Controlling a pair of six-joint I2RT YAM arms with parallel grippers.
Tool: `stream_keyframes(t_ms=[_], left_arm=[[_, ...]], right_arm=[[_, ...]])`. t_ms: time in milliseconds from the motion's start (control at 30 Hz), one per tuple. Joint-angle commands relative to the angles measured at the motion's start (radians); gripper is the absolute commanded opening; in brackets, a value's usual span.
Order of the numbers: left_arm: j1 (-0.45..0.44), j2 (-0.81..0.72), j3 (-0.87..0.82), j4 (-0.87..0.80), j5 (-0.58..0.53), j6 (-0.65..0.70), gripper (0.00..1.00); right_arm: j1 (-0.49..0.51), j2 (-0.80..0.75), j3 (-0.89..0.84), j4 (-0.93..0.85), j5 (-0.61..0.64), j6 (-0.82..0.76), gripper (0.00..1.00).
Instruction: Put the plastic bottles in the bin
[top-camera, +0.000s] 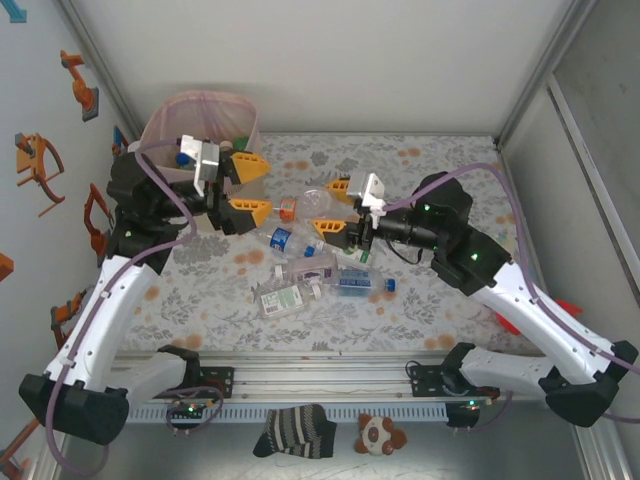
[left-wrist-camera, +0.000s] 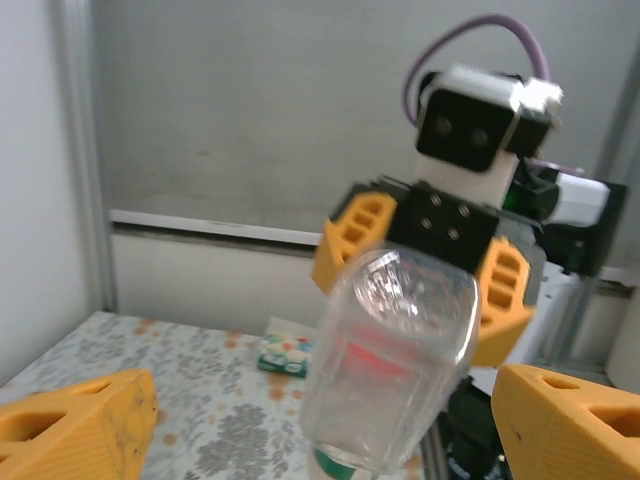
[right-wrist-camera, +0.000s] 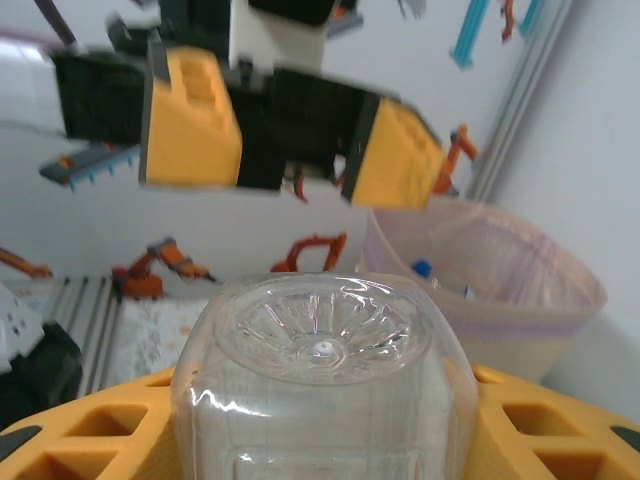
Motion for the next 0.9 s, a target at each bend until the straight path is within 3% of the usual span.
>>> stream_keyframes(t_ms=[0,233,400,800,867], left_arm=[[-0.053,0.012,0.045,-0.003,0.059,0.067,0.87],[-0.181,0.085,0.092,-0.035,0.058,0.11,0.85],[-0.249,0.133,0.119,-0.013,0.057,0.12,0.73],[-0.274,0.154,0.134,-0.022,0.023,0.135,0.48],[-0.272,0.155,0.14,-0.052,0.019,0.152,0.47]], right_arm=[[-0.005,-0.009,0.049,0.139,-0.097,0.085,0.47],[-0.005,0.023,0.065,0.263,-0.186,0.194,0.47],[-0.005,0.035,0.065,0.273,-0.155,0.201,0.47],[-0.005,0.023,0.051,0.203,-0.094,0.143,0.47],[-0.005,0.02,0.052,0.189,-0.08,0.136,0.52]])
